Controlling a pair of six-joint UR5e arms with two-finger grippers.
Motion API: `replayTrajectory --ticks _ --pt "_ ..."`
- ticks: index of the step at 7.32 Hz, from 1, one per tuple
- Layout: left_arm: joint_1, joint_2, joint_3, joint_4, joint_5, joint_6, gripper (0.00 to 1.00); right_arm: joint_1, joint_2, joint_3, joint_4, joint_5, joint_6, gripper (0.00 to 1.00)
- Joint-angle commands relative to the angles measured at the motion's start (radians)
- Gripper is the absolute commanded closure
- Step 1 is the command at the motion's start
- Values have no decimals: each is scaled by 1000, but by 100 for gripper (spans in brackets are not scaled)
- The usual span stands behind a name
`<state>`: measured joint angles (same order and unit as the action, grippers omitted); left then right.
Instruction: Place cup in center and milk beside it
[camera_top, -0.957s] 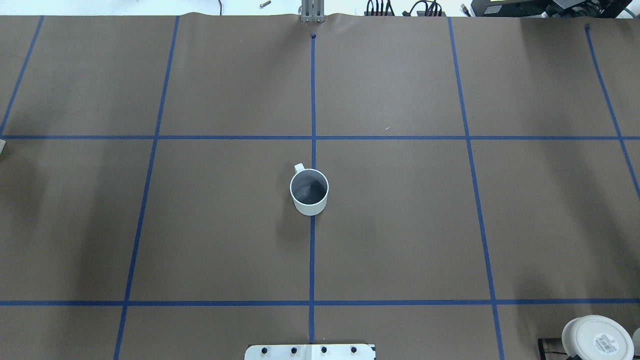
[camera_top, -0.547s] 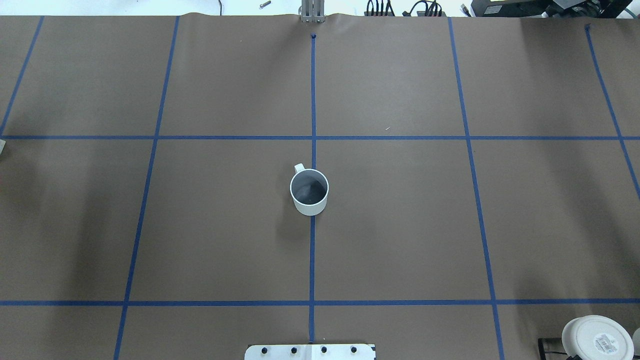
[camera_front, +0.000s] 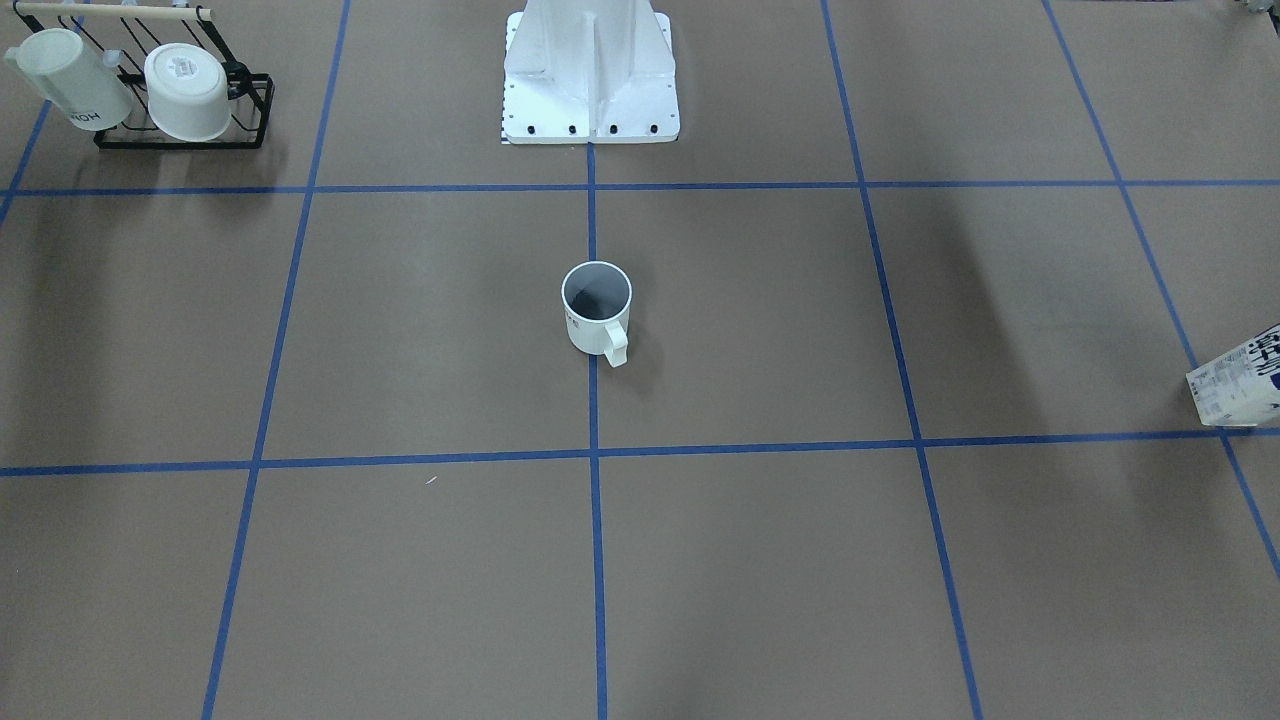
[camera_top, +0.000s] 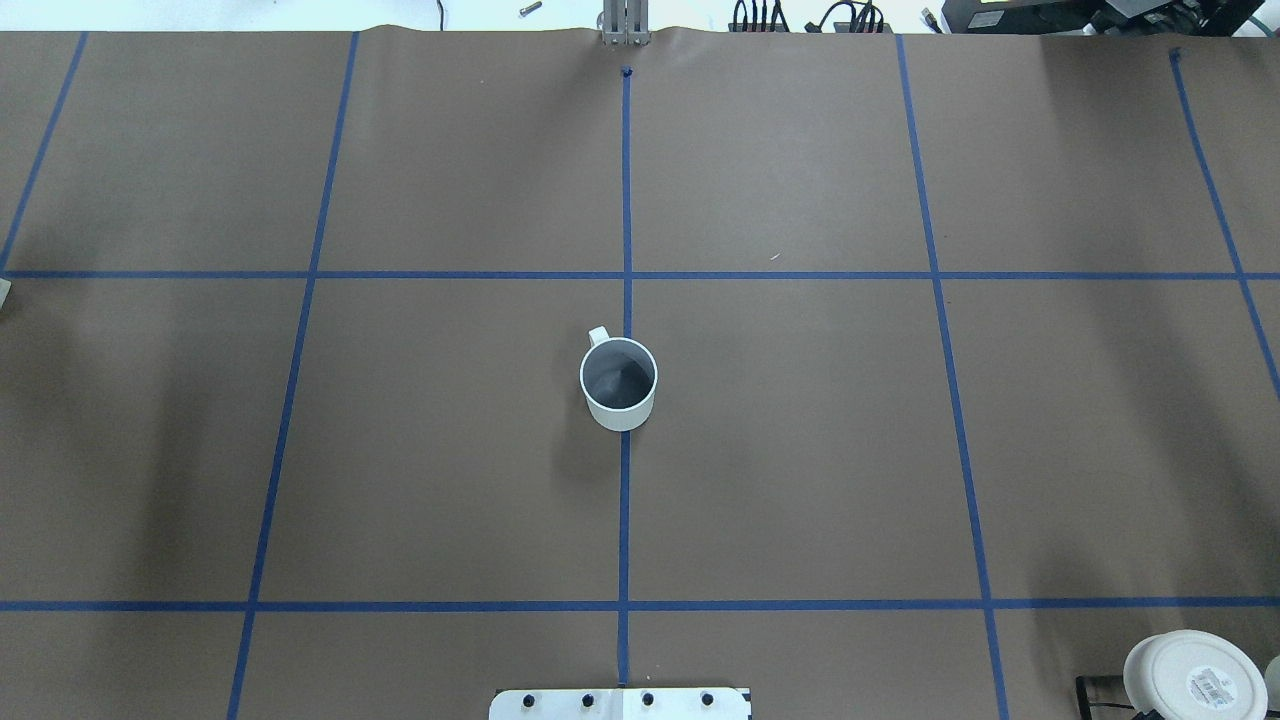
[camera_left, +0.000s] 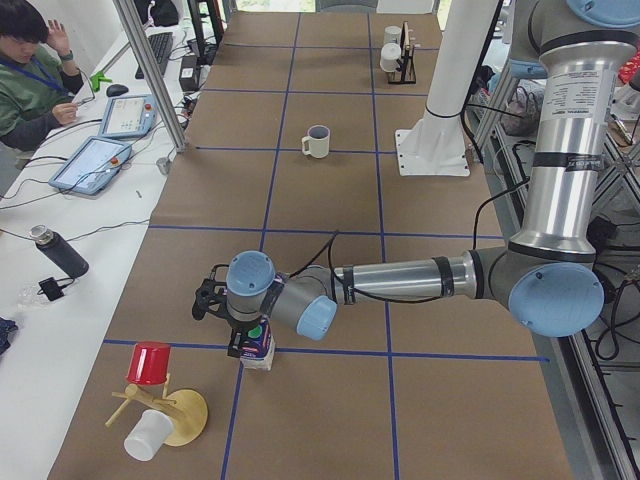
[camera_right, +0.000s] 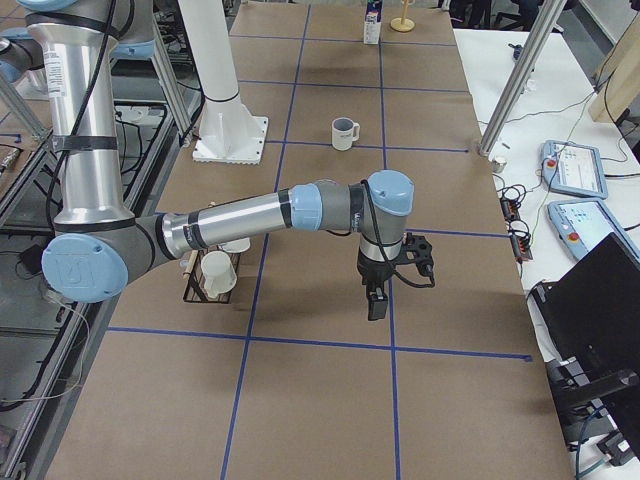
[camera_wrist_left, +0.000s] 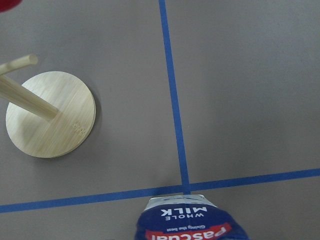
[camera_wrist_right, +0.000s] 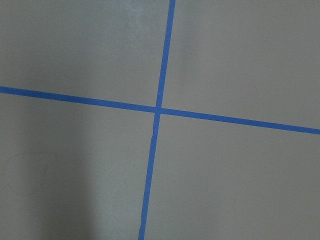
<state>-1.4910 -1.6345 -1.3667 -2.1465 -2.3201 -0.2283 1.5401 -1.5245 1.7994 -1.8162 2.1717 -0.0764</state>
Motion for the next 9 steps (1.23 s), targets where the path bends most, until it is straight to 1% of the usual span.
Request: replayTrajectory --ticks 1,3,4,5,6,7,9 --pt "8 1 0 -16 -4 0 34 0 1 -3 0 -1 1 0" --pt "8 1 -12 -18 -4 -3 63 0 3 -5 0 -1 1 0" --pt "6 2 -27 -15 -5 -3 72 0 3 -5 0 -1 1 0" --pt "6 4 -53 3 -49 -3 77 0 3 -5 0 -1 1 0" --pt "5 4 -52 2 -120 -3 80 0 3 -5 0 -1 1 0" --pt "3 4 -76 8 -119 -8 80 0 3 -6 0 -1 1 0" --pt "3 2 -200 81 -116 -125 80 0 1 -5 0 -1 1 0"
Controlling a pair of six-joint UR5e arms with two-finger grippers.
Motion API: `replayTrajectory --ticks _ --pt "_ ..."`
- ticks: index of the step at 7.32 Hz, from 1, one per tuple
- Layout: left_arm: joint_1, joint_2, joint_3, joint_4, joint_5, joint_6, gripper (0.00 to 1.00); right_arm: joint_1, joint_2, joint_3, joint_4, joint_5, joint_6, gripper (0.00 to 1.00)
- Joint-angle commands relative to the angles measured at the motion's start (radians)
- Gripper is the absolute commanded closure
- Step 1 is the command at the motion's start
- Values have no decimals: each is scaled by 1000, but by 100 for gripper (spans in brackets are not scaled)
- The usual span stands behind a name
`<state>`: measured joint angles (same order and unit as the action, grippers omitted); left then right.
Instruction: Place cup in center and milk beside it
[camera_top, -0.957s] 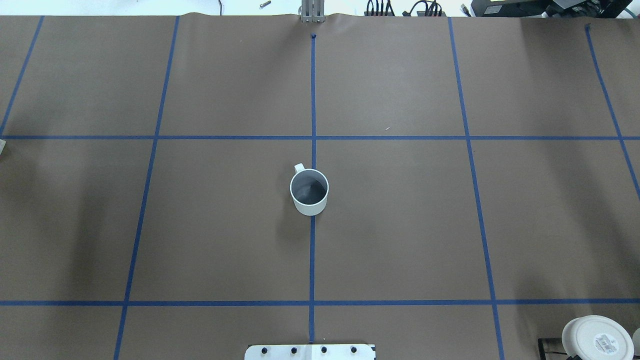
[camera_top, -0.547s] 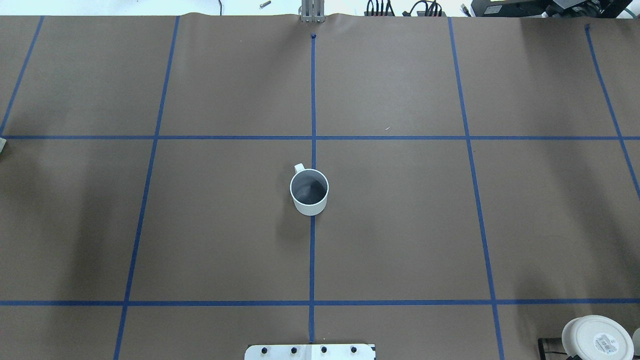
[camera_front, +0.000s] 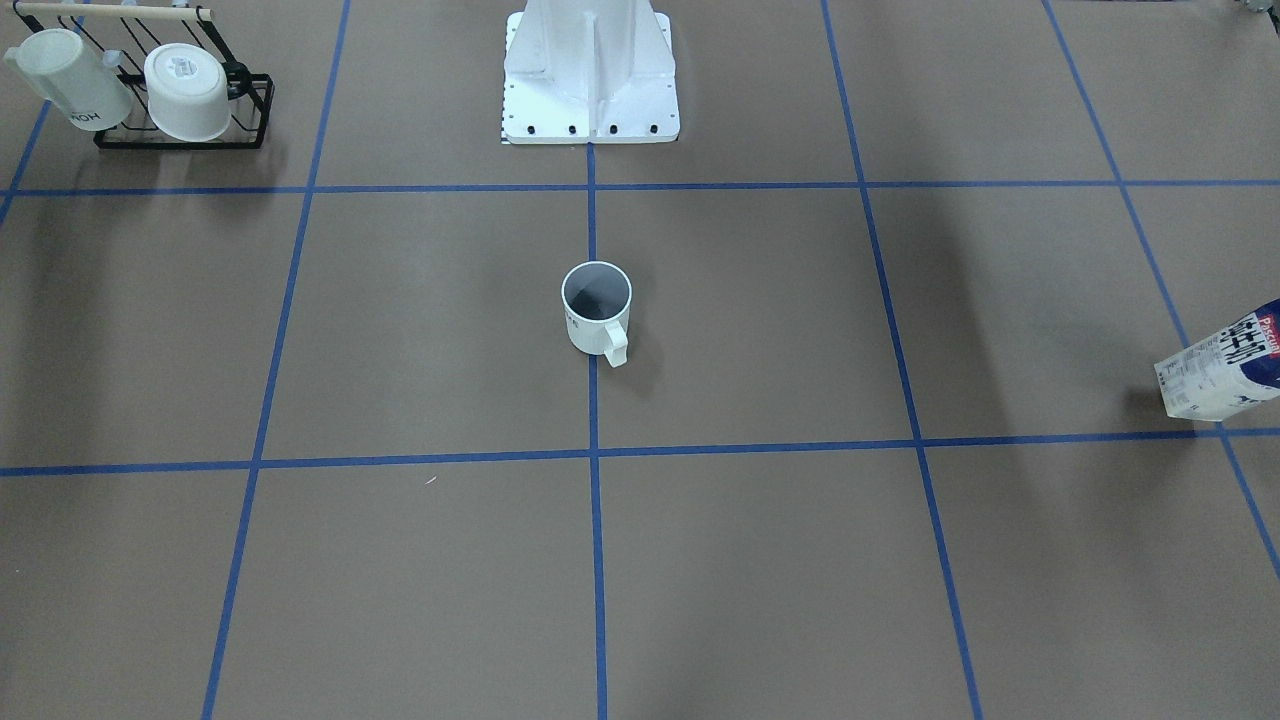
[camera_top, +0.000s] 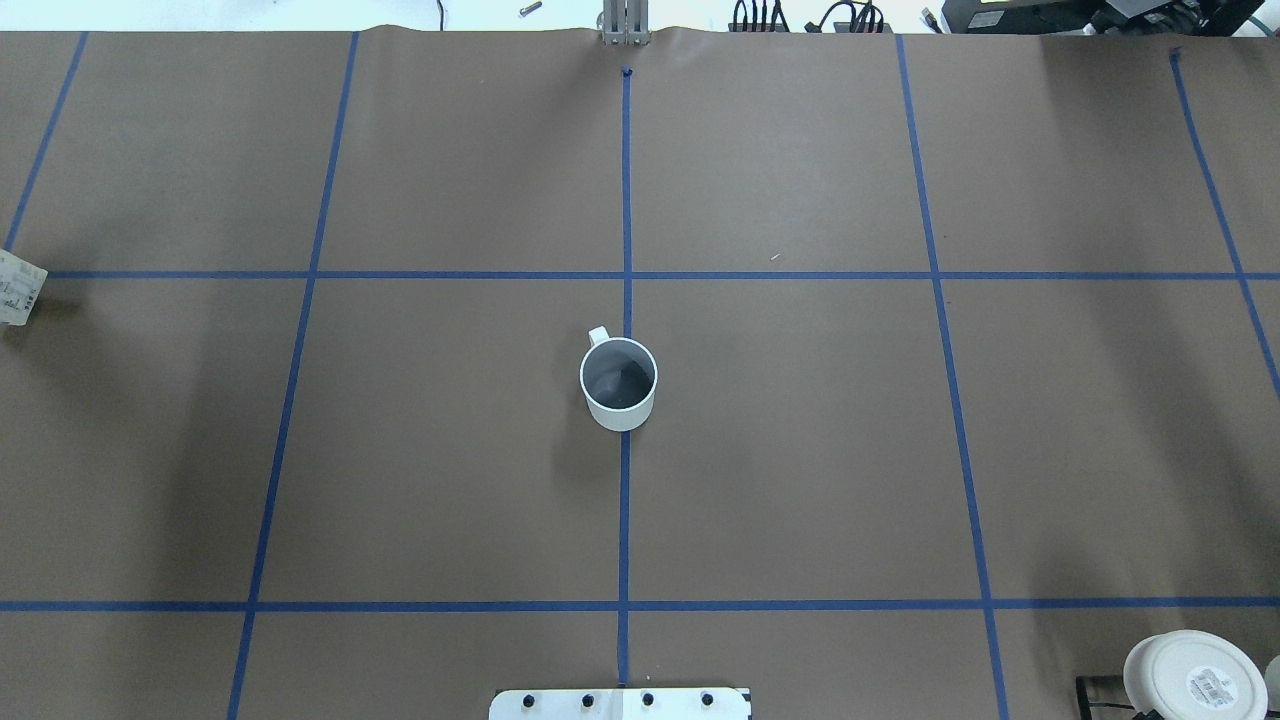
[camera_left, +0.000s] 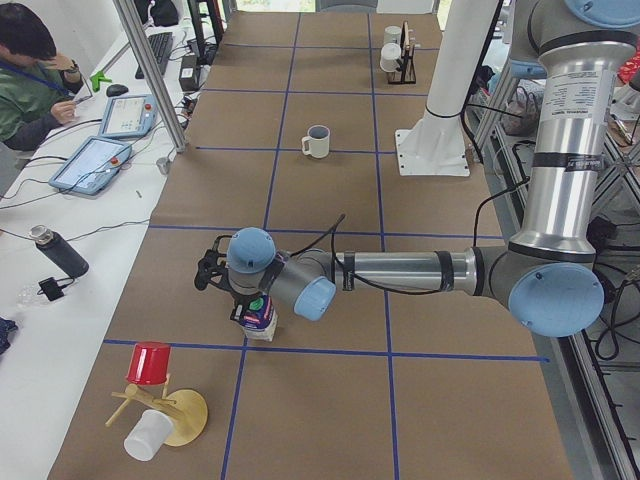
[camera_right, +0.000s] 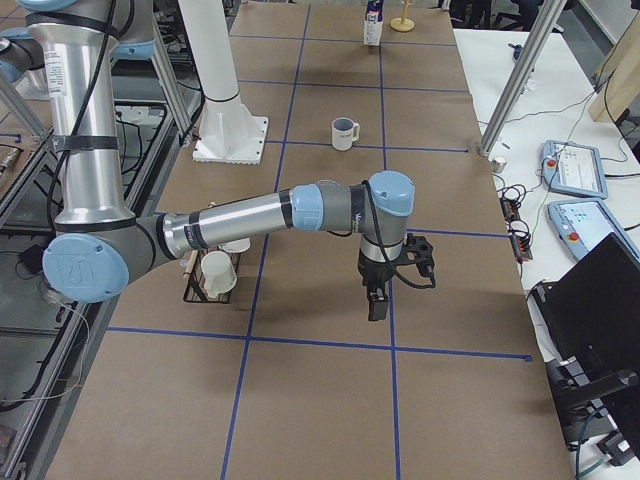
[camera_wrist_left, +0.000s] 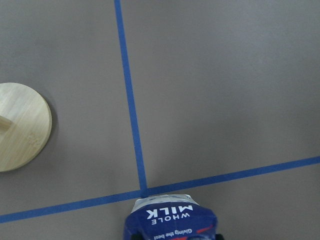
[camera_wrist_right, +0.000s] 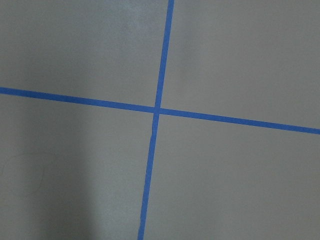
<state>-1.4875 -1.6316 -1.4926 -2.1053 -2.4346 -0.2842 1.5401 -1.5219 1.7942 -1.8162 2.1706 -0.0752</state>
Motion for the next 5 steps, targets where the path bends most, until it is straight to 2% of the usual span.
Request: replayTrajectory --ticks 1,2,4,5 --pt "4 -5 -136 86 0 -105 80 0 -3 -1 0 0 -2 0" --pt "22 -22 -185 135 2 -140 80 0 -4 -1 0 0 0 0" --pt "178 -37 -291 145 99 -344 81 0 -12 -1 0 2 -2 0" --pt "229 -98 -304 172 104 -425 81 0 -24 -1 0 2 -2 0"
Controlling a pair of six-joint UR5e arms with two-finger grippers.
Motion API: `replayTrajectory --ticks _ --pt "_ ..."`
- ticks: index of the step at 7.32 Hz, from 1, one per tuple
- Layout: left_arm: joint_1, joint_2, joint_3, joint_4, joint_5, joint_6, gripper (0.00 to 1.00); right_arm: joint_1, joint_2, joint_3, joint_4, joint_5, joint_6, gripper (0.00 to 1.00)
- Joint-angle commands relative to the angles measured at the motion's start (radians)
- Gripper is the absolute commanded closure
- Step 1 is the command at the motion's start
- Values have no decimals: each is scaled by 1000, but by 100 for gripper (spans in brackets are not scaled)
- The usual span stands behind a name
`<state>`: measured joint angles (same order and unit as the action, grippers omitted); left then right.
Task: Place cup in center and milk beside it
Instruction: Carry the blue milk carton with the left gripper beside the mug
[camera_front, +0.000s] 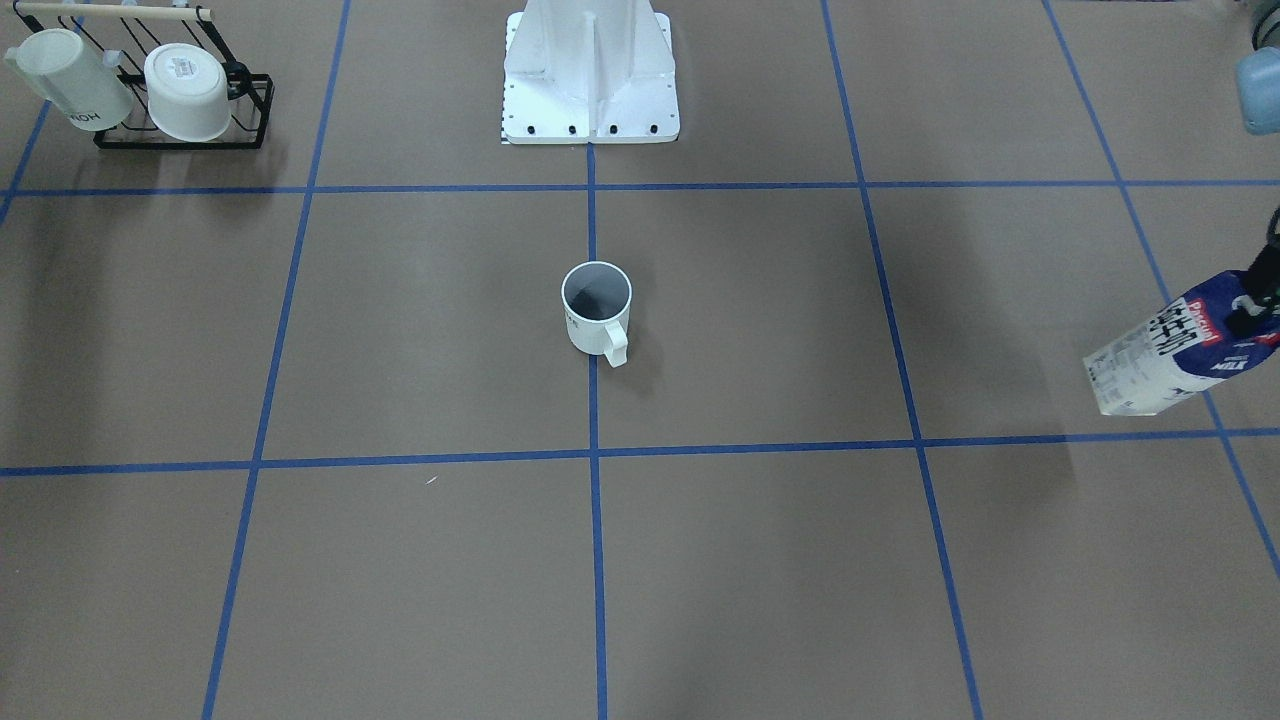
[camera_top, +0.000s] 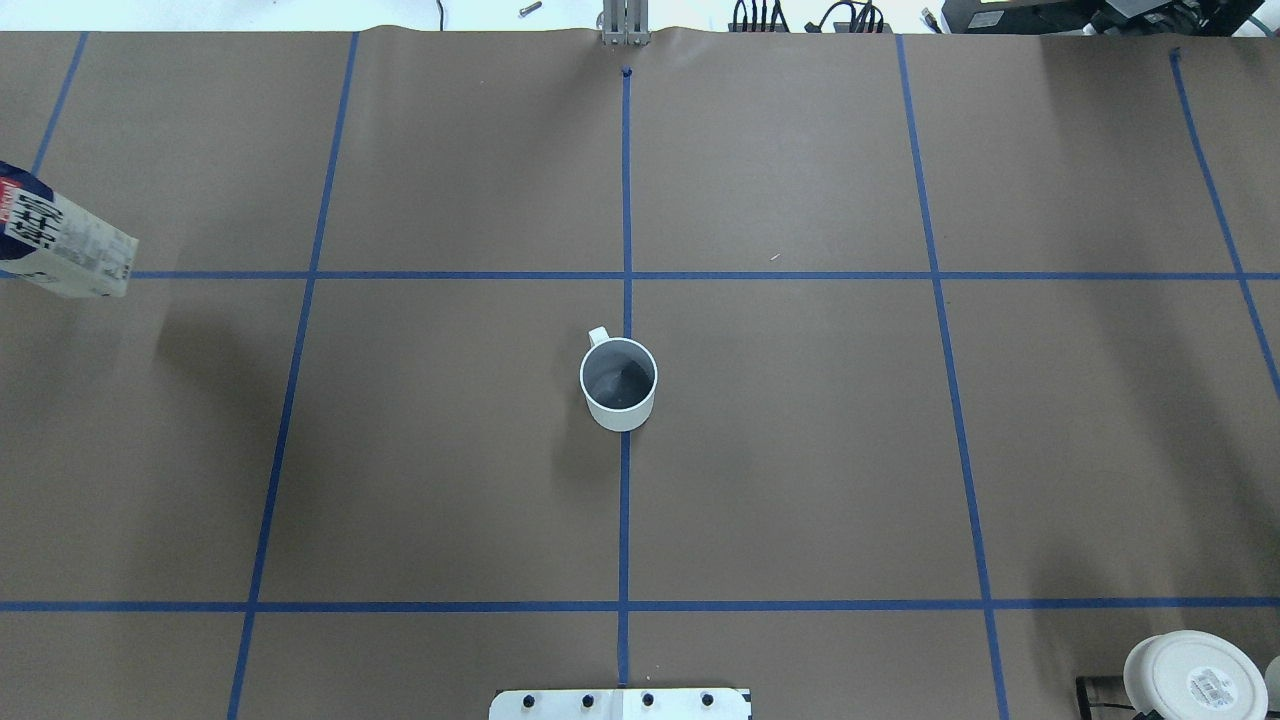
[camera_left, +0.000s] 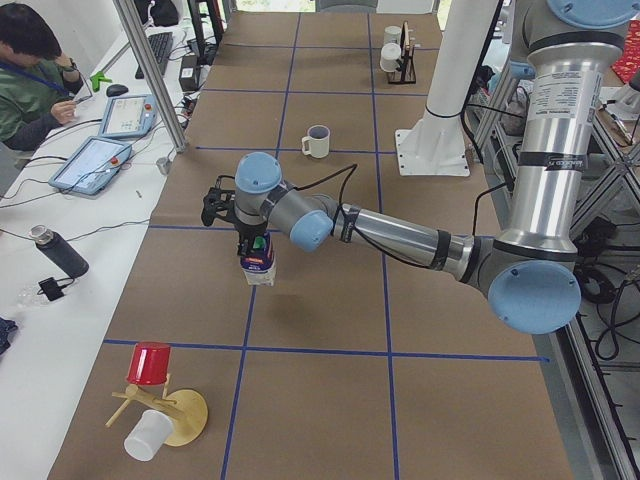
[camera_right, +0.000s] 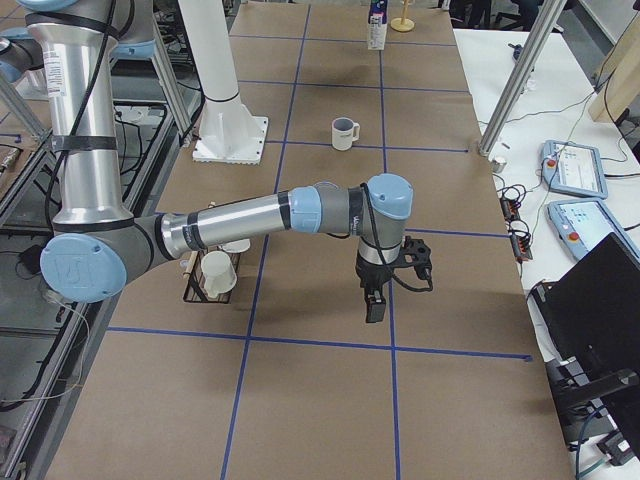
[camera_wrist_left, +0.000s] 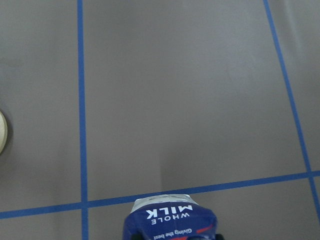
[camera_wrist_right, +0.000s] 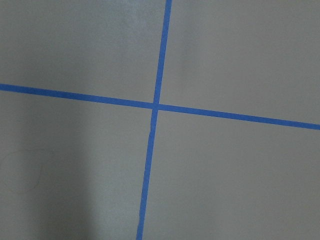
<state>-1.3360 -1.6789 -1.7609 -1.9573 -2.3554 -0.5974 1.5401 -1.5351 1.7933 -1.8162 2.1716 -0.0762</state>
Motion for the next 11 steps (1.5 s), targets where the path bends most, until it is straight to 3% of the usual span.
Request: replayTrajectory --ticks 1,4,7,9,11 --pt "119 -130 -46 106 48 -154 81 0 -14 0 0 1 1 0" --pt "343 -359 -120 401 227 -334 80 0 -16 -2 -2 2 3 0" --pt "568 -471 -120 411 323 -573 80 0 -16 -3 -2 1 3 0" --pt "635 -545 -123 525 387 -587 80 0 -14 -5 -2 1 3 0" --pt "681 -571 -123 535 418 -605 80 0 -16 -6 -2 1 3 0"
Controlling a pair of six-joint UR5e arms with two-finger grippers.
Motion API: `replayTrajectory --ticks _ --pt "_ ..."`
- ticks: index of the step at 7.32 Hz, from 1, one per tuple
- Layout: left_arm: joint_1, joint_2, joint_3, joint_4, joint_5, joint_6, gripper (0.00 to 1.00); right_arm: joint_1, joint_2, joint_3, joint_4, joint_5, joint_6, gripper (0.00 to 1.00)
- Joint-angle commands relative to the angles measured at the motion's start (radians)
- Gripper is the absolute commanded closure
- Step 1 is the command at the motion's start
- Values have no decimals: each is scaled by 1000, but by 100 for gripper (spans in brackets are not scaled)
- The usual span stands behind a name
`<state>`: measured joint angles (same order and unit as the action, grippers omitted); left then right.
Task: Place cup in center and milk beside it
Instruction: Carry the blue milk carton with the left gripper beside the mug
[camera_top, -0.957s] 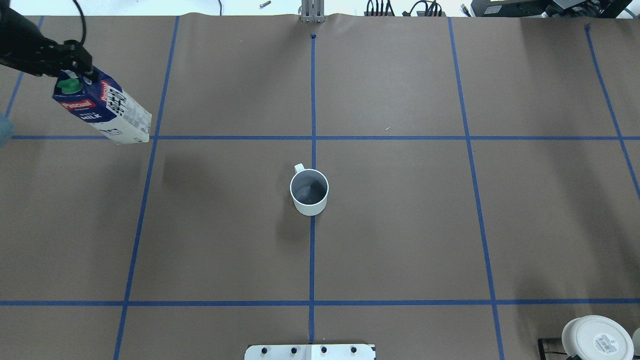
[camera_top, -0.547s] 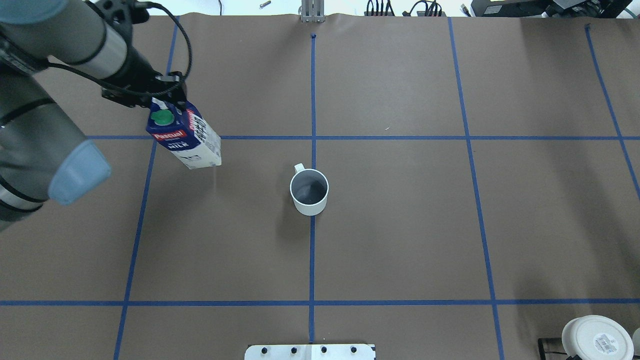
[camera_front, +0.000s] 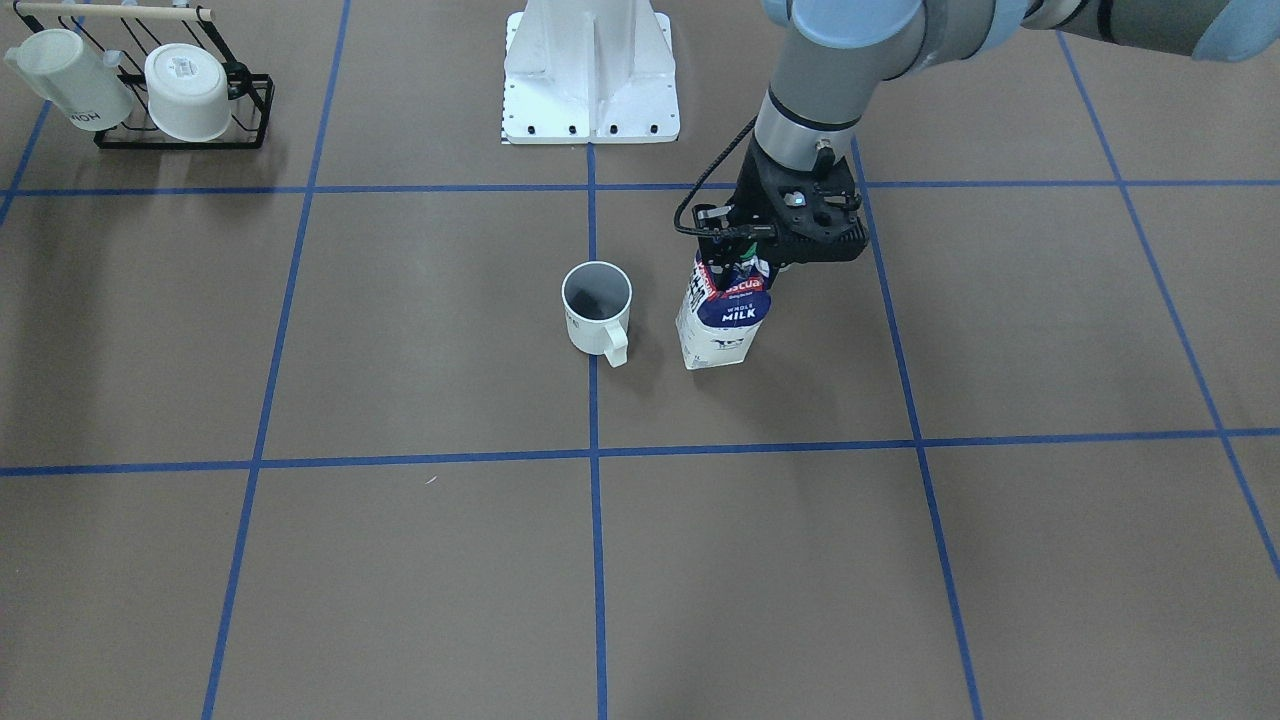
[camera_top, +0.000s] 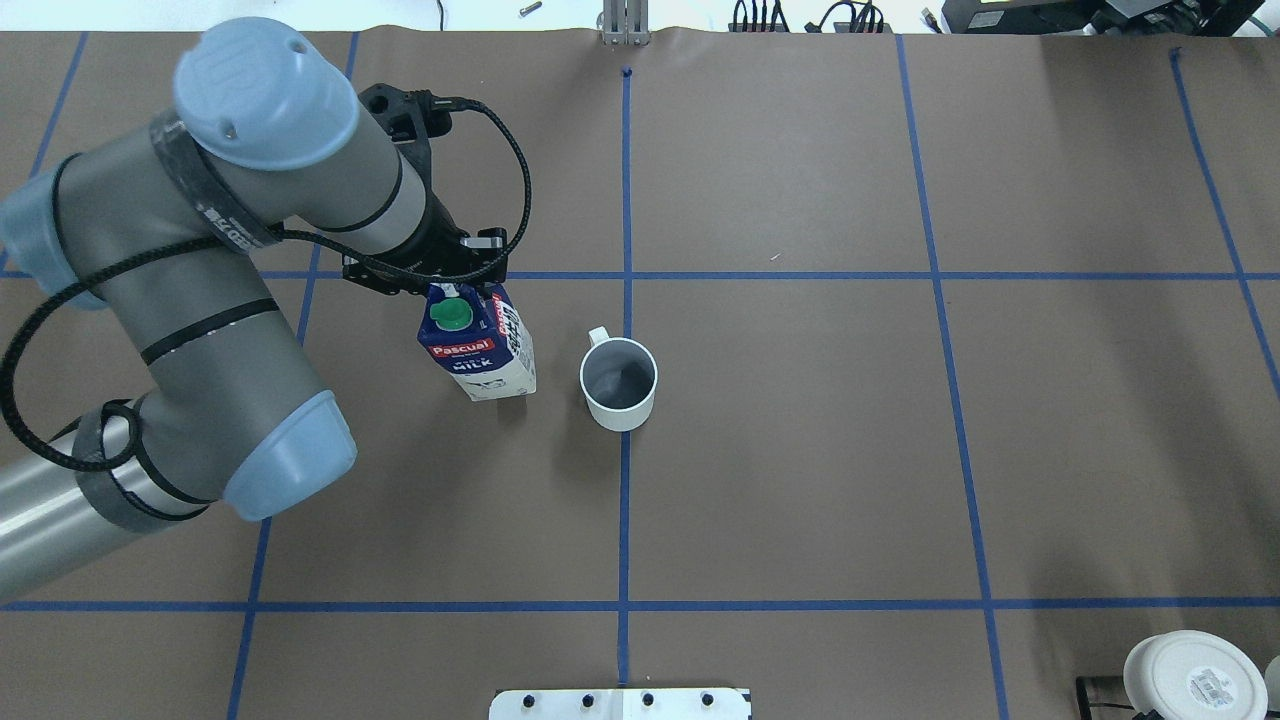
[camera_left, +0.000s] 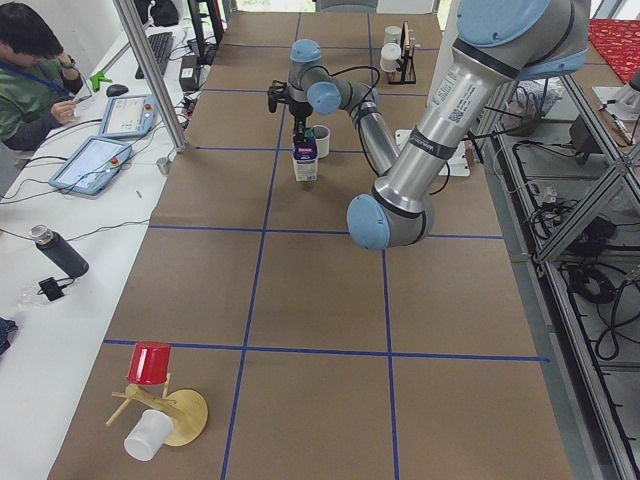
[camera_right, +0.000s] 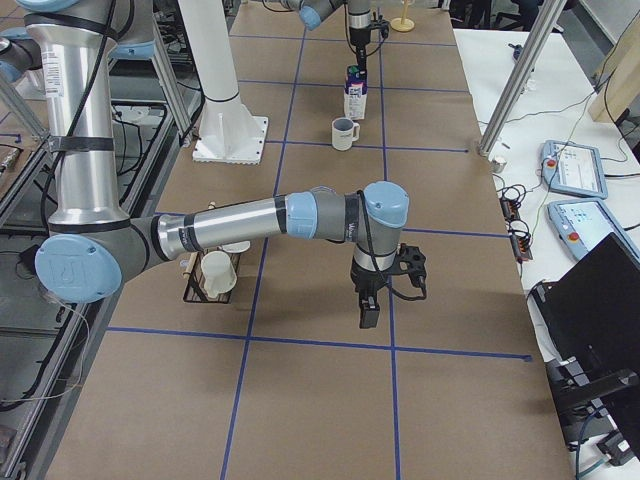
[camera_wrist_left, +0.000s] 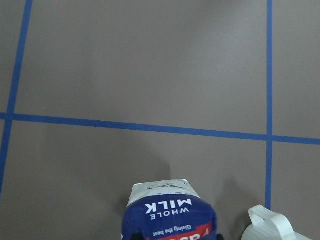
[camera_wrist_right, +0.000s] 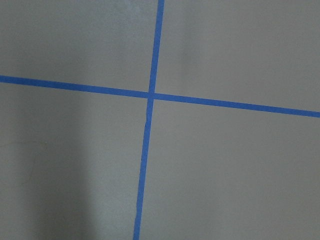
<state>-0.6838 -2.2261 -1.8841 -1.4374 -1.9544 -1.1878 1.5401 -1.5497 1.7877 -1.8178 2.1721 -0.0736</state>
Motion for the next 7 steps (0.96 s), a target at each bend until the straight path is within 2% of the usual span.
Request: replayTrajectory --ticks 1,3,4,5,6,7 --pt "45 -30 2 15 18 -18 80 0 0 -1 0 0 2 0" --pt "65 -30 6 15 25 -18 75 0 -1 -2 0 2 2 0" --pt "75 -30 10 14 26 -16 65 0 -1 -4 0 2 0 0" --pt "76 -30 8 14 29 -16 42 0 -1 -8 0 2 0 0" --pt "76 -30 5 14 49 -13 8 0 -1 -8 0 2 0 0" --pt "75 -30 2 14 52 -13 2 0 -1 -8 0 2 0 0"
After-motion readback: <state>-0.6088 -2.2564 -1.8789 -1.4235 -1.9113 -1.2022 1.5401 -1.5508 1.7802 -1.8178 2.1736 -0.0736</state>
